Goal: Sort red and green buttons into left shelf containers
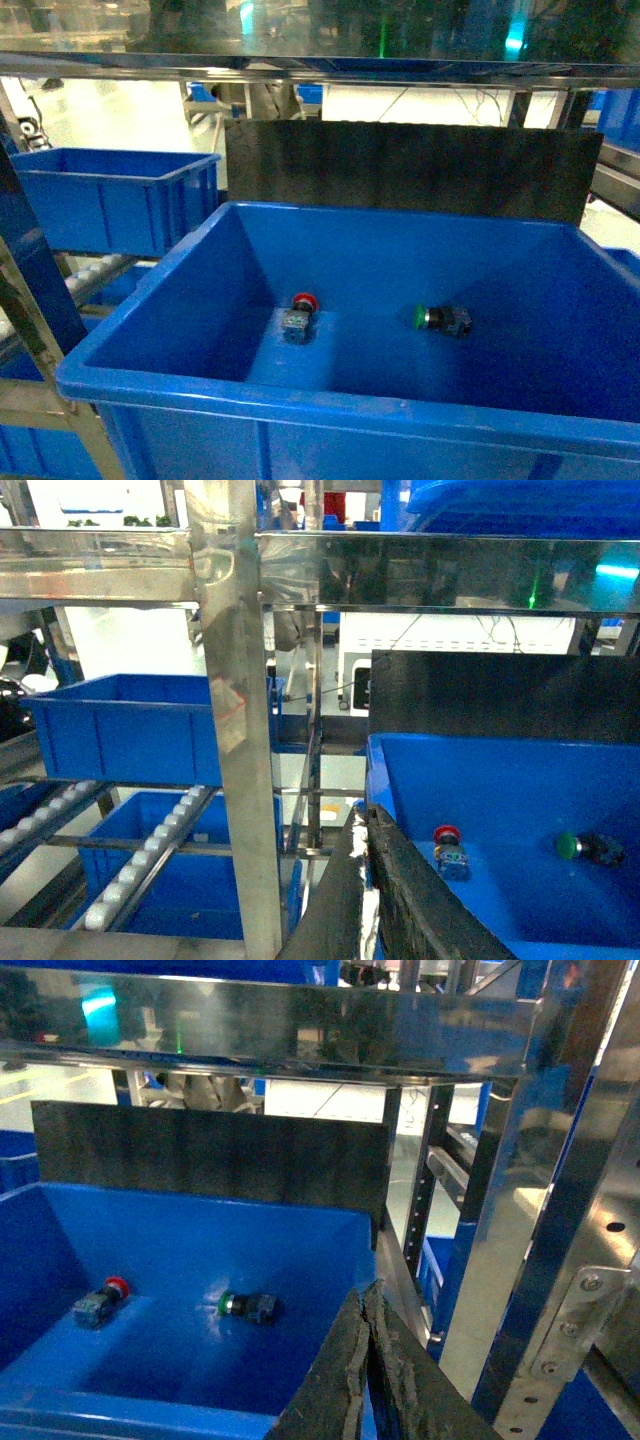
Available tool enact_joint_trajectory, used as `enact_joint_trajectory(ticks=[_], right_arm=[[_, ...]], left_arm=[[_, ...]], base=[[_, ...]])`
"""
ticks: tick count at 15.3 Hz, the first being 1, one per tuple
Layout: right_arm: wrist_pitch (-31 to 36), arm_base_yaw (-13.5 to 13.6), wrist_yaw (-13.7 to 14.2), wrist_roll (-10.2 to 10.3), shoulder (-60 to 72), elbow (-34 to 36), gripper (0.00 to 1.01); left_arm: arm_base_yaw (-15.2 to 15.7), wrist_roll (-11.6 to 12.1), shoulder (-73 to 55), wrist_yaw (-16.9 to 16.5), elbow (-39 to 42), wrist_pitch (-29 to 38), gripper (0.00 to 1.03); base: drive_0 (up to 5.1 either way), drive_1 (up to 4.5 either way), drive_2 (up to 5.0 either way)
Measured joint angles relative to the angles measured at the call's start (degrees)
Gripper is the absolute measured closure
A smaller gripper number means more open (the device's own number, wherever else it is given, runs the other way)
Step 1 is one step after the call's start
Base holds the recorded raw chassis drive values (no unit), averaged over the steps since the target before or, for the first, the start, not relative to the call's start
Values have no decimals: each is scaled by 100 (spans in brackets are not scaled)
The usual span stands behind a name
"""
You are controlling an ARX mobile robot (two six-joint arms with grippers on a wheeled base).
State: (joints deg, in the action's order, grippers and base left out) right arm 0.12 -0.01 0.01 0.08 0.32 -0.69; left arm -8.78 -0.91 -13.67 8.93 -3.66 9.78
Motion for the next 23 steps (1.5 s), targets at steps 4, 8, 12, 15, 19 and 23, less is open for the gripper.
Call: enact_joint_trajectory(ticks=[4,8,12,15,19,23], right_arm=[[-33,0,0,0,-4,2,99],[-35,0,-13,0,-4,2,99],[-33,0,-13,0,-4,2,99],[-33,0,-11,0,-4,2,99],[-33,0,-11,0,-4,2,99],[-35,0,-11,-2,-4,2,59]], left_arm=[[933,4,385,-776,105,-354,101],[881,9,1309,-879,280,-986,101],[881,9,1309,-890,280,-999,101],[881,9,1309,-890,282,-999,101],[881,7,1309,-890,282,-999,101],[881,9,1309,-887,282,-999,52]], base=[[0,0,0],[0,0,0],[0,0,0],[0,0,0],[0,0,0],[0,0,0]])
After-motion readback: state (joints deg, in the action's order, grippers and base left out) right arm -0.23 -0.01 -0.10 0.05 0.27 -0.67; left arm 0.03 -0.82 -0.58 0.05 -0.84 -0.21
